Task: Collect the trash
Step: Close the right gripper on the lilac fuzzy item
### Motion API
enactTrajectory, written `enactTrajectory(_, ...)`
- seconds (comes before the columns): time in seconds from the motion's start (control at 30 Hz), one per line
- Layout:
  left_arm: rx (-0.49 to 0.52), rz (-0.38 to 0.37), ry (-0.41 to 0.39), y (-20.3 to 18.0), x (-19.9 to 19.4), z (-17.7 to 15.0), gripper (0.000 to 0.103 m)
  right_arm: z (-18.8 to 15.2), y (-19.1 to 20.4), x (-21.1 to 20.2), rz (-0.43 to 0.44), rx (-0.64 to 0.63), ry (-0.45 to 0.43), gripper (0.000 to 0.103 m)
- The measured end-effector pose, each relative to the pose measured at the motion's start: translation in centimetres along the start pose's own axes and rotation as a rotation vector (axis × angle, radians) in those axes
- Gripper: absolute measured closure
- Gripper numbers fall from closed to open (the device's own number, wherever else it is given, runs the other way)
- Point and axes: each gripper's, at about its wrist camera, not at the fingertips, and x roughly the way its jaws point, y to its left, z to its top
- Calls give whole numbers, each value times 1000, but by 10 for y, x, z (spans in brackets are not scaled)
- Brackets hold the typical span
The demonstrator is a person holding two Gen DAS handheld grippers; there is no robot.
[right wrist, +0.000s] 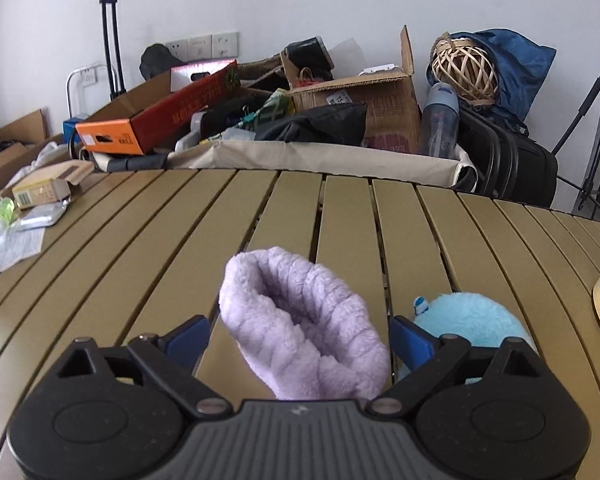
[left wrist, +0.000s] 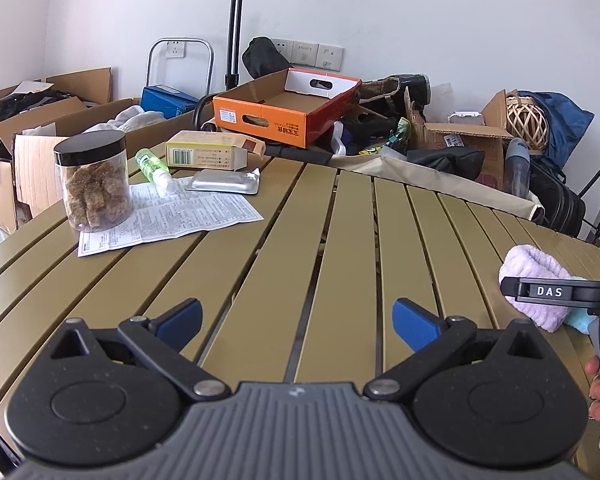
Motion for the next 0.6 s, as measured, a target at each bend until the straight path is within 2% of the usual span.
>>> enactTrajectory(0.1, -4, -3, 2, 3, -1, 0, 0, 0, 2, 3, 6, 1, 15, 26)
enactTrajectory(0.17, -5, -7, 0, 3, -2, 0, 0, 0, 3, 4, 6, -1, 21, 42)
enactTrajectory(0.33, -9, -16, -5, 5, -5, 1, 0, 0, 6, -1, 20, 4, 15, 68)
enactTrajectory(0.6, -5, -34, -20, 1, -14, 1, 0, 0, 1, -23, 36, 52, -31, 76)
